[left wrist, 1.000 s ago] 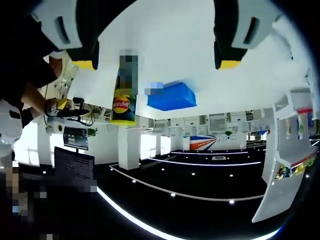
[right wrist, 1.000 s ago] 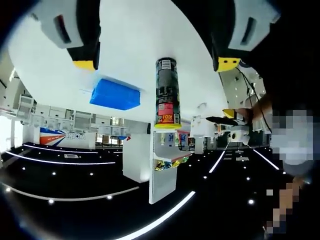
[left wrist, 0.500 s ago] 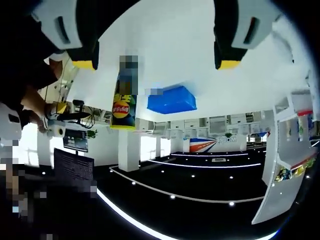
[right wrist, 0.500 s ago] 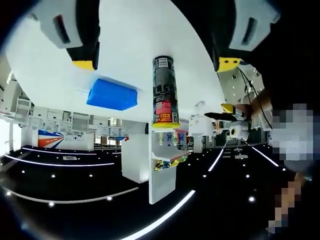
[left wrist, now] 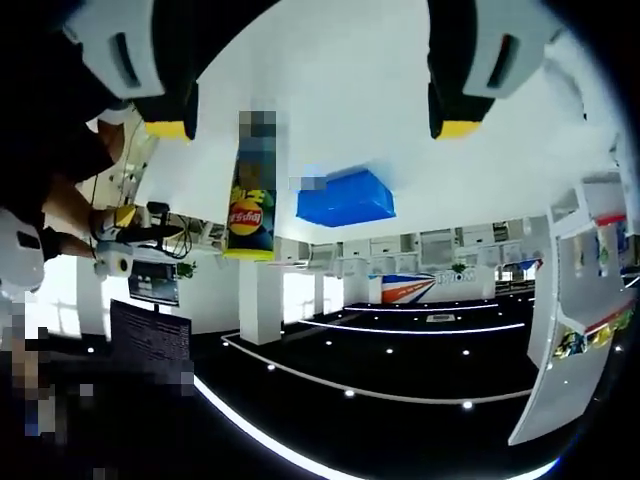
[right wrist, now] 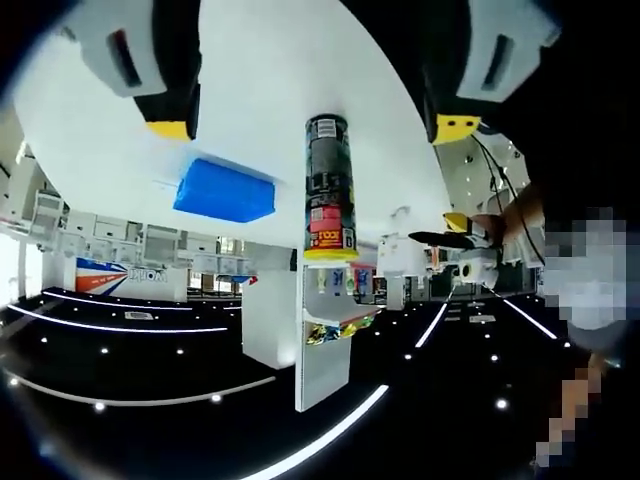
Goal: Open the lid of the chip container on the table, take out the chips, place them into the box in front of the container, and close the lid
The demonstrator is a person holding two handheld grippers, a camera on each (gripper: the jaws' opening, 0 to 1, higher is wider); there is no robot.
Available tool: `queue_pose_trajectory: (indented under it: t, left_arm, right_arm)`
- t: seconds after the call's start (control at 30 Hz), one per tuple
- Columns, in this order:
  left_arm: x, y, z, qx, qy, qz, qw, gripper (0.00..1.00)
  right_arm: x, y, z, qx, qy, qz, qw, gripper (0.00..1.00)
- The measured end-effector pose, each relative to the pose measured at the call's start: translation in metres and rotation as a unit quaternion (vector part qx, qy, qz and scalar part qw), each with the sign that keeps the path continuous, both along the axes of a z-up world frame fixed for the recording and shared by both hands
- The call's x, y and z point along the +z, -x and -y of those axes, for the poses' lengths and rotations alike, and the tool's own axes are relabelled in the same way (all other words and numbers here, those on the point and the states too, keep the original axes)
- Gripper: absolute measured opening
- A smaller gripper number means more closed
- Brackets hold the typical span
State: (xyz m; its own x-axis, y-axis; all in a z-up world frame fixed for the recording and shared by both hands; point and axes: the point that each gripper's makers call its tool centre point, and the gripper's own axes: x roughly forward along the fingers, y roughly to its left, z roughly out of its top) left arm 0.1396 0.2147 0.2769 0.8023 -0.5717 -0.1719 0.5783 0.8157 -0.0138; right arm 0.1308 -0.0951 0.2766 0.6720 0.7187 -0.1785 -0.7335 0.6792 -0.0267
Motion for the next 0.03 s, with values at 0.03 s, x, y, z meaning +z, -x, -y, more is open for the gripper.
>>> queue_pose_trajectory:
  t: [0.03]
  left_arm:
    - [0.0001, 0.0000, -0.0001, 0.000, -0.001, 0.000, 1.0000, 0.95]
  right_arm:
    - [-0.0003, 0.0000, -0.0003, 0.000, 0.000, 0.000, 1.0000, 0.90]
